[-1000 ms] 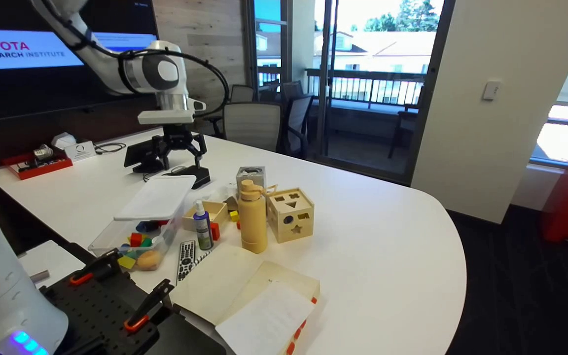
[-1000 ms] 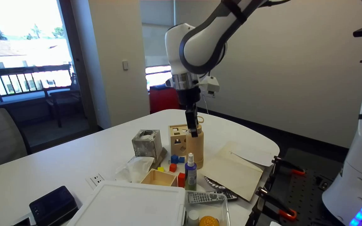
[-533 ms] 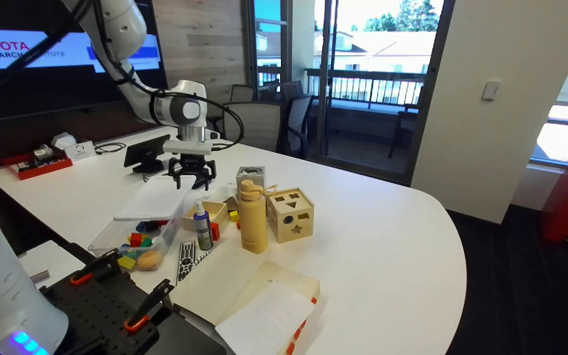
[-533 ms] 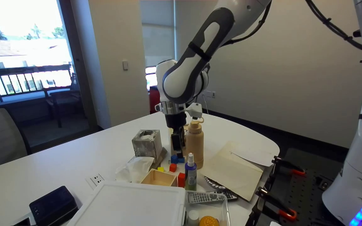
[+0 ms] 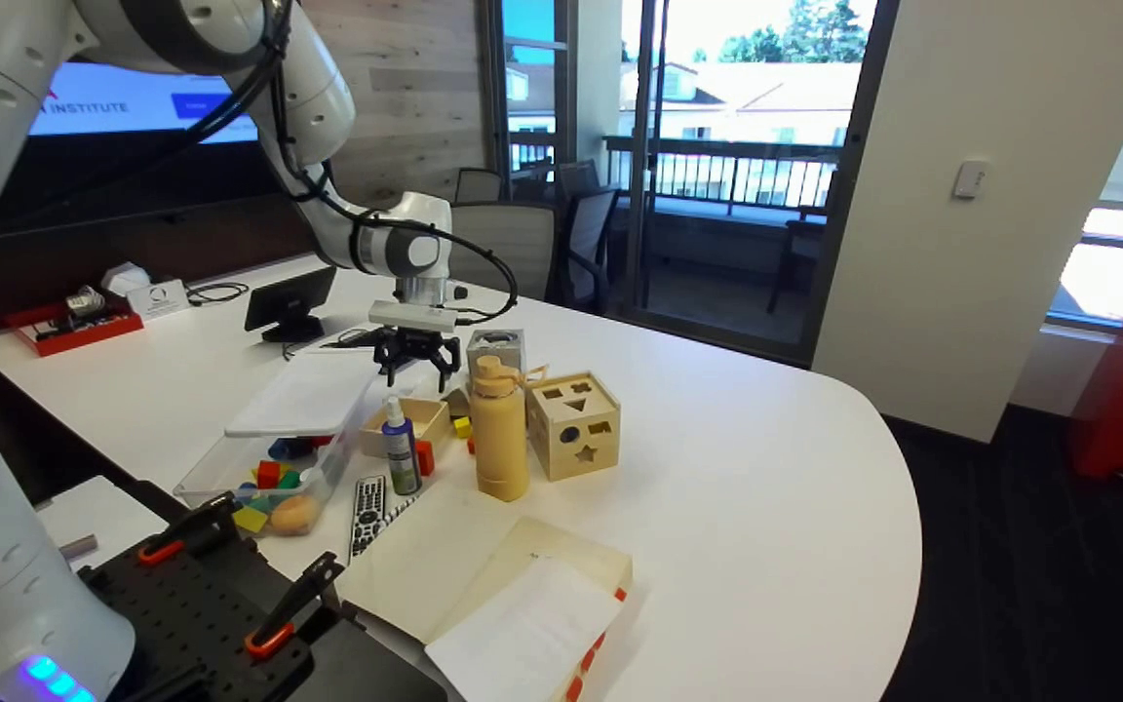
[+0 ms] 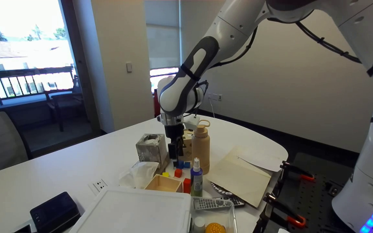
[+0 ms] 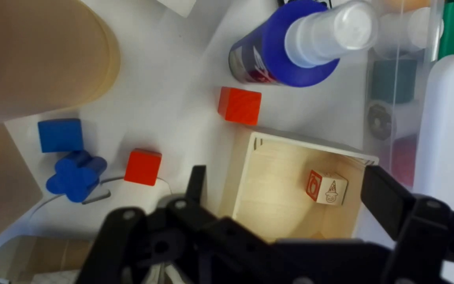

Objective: Put the left orange block in the toy box

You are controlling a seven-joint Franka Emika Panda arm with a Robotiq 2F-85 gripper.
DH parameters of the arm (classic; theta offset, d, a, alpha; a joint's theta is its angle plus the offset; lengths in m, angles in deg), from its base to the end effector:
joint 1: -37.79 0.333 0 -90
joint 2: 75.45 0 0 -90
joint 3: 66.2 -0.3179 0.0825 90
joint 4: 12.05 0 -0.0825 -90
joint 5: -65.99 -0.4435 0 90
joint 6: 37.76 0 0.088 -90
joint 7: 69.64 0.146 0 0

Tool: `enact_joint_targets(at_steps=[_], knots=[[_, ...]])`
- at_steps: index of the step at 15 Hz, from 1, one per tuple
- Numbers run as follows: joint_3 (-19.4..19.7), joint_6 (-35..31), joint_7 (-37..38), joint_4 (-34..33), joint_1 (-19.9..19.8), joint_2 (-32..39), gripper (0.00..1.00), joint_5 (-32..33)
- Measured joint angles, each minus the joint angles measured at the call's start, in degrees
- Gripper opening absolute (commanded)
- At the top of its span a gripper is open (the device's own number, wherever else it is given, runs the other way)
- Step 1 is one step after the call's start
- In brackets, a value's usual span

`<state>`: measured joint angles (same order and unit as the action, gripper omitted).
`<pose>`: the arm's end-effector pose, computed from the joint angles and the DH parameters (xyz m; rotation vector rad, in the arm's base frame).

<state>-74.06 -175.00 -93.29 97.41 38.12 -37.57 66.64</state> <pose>0.6246 0.0954 0.0491 -2.9196 -0.8132 0.2400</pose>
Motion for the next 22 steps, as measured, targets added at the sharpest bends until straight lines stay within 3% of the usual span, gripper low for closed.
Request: enact_joint_targets(at_steps=[10, 22], knots=[[-0.2, 0.0, 0.0, -6.2, -0.6, 11.5, 1.00, 0.4], [0.5, -1.1, 2.5, -7.1, -0.2, 12.4, 1.00, 3.5]])
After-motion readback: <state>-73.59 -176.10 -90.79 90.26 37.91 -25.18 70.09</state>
